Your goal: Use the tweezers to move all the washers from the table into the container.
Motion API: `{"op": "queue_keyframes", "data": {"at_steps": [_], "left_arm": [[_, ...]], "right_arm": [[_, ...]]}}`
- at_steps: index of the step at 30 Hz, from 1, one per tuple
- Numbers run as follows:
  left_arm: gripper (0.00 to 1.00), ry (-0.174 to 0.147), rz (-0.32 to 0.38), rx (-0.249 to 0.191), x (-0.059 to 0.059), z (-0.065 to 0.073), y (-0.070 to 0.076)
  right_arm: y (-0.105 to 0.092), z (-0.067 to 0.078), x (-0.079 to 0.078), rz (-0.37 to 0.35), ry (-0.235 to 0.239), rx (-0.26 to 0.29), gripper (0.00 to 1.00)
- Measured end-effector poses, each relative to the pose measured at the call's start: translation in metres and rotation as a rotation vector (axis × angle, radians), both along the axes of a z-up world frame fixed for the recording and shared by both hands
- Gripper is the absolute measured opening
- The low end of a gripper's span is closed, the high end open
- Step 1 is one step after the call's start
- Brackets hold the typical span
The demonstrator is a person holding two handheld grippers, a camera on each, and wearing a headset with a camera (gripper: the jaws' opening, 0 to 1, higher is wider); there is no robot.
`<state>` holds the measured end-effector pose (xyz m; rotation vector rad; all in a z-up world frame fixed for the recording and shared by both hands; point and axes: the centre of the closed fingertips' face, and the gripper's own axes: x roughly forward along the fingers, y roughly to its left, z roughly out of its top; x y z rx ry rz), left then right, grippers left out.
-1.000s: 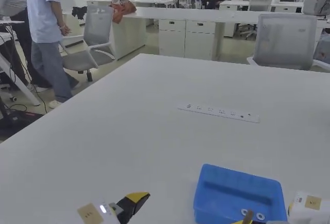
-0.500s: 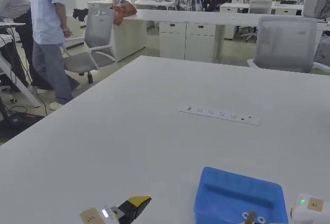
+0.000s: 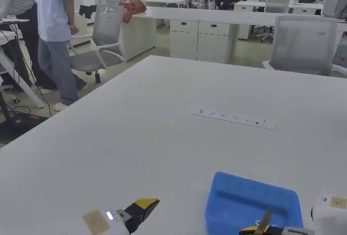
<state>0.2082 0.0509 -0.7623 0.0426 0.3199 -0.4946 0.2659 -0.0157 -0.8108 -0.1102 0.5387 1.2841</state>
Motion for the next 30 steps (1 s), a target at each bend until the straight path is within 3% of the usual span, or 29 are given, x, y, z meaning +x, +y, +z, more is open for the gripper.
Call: {"op": "queue_keyframes", "data": {"at_steps": [7,13,18,21,24,30], "left_arm": [[0.8,-0.009,-0.002,-0.02,0.0,0.003,-0.001],[0.83,-0.035,0.006,-0.08,0.001,0.012,-0.002],[0.86,-0.061,0.012,-0.133,0.002,0.02,-0.002],[0.88,-0.069,0.013,-0.148,0.002,0.022,-0.003],[0.89,-0.074,0.01,-0.155,0.002,0.024,-0.004],[0.89,-0.074,0.008,-0.155,0.002,0.024,-0.005]], "right_arm": [[0.005,0.025,0.009,0.002,0.003,0.061,0.03],[0.009,0.04,0.026,-0.024,-0.007,0.099,0.03],[0.011,0.049,0.039,-0.069,0.039,0.162,0.03],[0.009,0.048,0.048,-0.105,0.044,0.165,0.03],[0.005,0.038,0.062,-0.161,0.063,0.125,0.03],[0.006,0.023,0.072,-0.177,0.057,0.078,0.03]]}}
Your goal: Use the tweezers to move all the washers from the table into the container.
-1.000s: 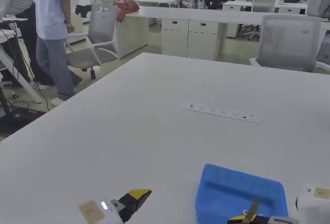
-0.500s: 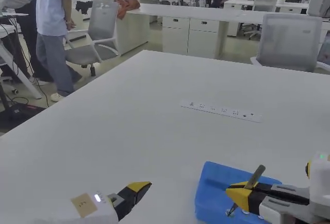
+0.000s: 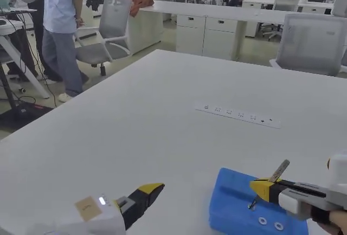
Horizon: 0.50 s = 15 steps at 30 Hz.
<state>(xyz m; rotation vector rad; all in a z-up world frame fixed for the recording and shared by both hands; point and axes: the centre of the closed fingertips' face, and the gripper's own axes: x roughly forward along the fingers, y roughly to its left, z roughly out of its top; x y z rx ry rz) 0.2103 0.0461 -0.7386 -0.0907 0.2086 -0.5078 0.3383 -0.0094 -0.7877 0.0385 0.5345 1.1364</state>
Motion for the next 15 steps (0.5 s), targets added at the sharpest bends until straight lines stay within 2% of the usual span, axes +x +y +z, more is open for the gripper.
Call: {"op": "queue_keyframes", "data": {"at_steps": [10,15], "left_arm": [[0.88,0.003,-0.001,0.011,0.0,-0.001,0.0],[0.87,0.005,-0.003,0.02,-0.001,-0.002,0.0]], "right_arm": [[0.003,-0.031,0.006,0.019,-0.02,-0.114,0.03],[0.0,-0.036,0.017,0.0,-0.012,-0.104,0.03]]}}
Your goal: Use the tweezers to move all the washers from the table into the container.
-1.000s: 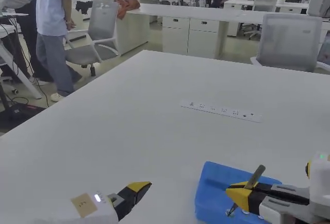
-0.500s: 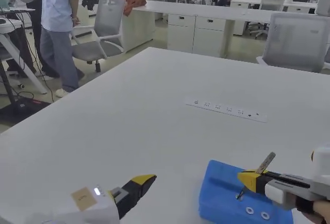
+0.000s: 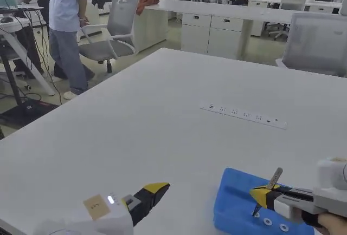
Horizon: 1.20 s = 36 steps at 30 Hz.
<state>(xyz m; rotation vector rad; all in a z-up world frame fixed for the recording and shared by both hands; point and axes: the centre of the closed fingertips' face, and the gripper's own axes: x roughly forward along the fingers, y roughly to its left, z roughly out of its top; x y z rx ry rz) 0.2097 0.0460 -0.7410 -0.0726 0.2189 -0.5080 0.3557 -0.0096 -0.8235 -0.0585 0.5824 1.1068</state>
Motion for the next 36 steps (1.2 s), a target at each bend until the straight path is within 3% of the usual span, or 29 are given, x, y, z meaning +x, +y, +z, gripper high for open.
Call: {"op": "queue_keyframes", "data": {"at_steps": [11,18,23,27,30,33,36], "left_arm": [[0.87,0.003,0.0,0.004,0.0,-0.001,0.001],[0.87,0.01,0.0,0.015,0.0,-0.003,0.001],[0.86,0.016,-0.004,0.023,0.0,-0.004,0.0],[0.86,0.022,-0.005,0.029,0.0,-0.006,0.0],[0.85,0.022,-0.004,0.034,0.0,-0.006,0.0],[0.85,0.025,-0.006,0.037,0.0,-0.007,0.0],[0.84,0.029,-0.01,0.042,0.0,-0.008,-0.001]], "right_arm": [[-0.001,-0.005,0.004,0.018,0.0,-0.005,0.04],[0.001,0.011,-0.009,0.054,-0.042,0.03,0.03],[0.003,0.032,-0.026,0.113,-0.143,0.044,0.01],[0.003,0.051,-0.046,0.197,-0.333,-0.001,0.01],[0.004,0.056,-0.063,0.248,-0.41,-0.012,0.01],[0.002,0.049,-0.091,0.34,-0.46,-0.055,0.01],[-0.002,0.033,-0.107,0.397,-0.469,-0.098,0.01]]}}
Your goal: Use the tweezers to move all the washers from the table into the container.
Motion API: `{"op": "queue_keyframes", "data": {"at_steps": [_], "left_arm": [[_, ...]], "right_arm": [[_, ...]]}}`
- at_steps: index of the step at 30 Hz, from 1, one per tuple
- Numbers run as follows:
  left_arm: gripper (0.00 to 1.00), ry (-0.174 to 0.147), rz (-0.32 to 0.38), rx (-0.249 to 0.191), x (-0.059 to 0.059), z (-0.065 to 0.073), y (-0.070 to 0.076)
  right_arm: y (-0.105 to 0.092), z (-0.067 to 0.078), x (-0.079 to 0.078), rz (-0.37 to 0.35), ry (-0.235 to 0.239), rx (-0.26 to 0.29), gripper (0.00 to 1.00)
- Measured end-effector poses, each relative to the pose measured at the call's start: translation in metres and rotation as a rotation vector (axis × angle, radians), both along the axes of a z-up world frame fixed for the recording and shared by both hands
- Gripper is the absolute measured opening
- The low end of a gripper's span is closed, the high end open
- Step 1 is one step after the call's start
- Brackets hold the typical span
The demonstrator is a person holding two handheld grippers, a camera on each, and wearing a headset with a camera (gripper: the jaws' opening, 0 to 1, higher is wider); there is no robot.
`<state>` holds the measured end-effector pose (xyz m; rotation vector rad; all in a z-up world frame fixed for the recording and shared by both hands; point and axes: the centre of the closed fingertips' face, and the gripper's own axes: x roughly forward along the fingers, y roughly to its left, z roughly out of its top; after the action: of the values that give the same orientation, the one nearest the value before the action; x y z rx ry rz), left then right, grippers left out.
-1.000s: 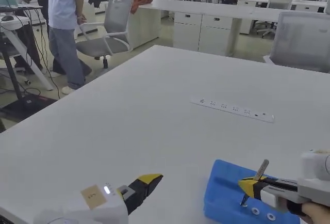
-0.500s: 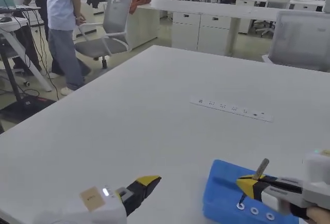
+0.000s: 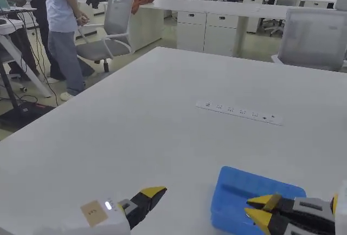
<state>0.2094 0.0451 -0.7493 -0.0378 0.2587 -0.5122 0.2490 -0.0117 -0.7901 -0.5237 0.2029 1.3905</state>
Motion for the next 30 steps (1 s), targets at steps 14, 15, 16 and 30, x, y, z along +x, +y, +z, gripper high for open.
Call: {"op": "queue_keyframes", "data": {"at_steps": [14,15,16,30], "left_arm": [[0.83,0.019,-0.014,0.022,-0.002,-0.005,-0.002],[0.83,0.02,-0.013,0.023,-0.002,-0.005,-0.002],[0.83,0.021,-0.012,0.026,-0.002,-0.005,-0.001],[0.82,0.025,-0.01,0.04,-0.001,-0.007,0.0]], "right_arm": [[-0.017,-0.048,0.004,0.042,-0.064,-0.157,0.01],[-0.017,-0.049,0.004,0.045,-0.065,-0.161,0.01],[-0.017,-0.05,0.004,0.046,-0.065,-0.164,0.01],[-0.02,-0.046,0.002,-0.016,0.037,-0.061,0.01]]}}
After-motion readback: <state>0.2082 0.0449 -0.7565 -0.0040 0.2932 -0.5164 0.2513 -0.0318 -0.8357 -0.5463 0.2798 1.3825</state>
